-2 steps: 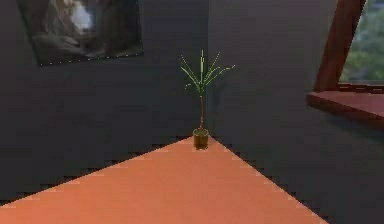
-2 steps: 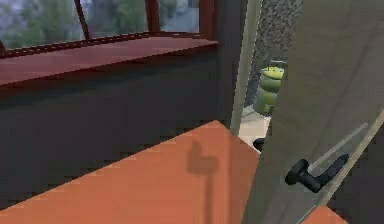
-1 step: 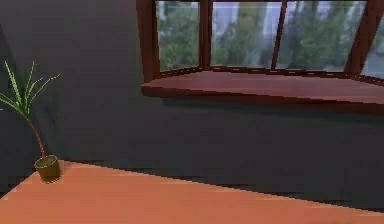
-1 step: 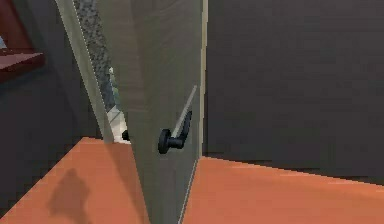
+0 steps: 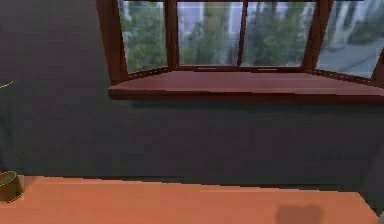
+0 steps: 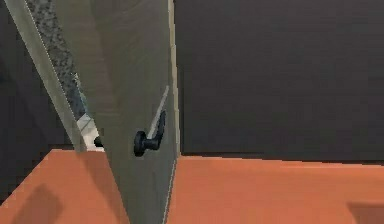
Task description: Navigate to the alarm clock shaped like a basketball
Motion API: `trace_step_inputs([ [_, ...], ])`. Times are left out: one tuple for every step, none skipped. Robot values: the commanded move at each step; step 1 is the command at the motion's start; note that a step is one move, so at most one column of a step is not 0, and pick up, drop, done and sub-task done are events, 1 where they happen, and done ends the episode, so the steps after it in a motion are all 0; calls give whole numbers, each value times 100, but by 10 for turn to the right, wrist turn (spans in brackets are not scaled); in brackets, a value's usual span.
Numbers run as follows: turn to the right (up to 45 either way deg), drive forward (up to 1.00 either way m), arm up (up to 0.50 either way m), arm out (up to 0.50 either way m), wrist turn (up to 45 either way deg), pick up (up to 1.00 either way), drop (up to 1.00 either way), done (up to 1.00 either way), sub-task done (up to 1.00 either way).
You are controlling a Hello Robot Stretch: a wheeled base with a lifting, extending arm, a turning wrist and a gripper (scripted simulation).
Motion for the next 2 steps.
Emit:
trace_step_inputs([
  [0,40,0,0,0,0,0,0,0],
  [450,0,0,0,0,0,0,0,0],
])
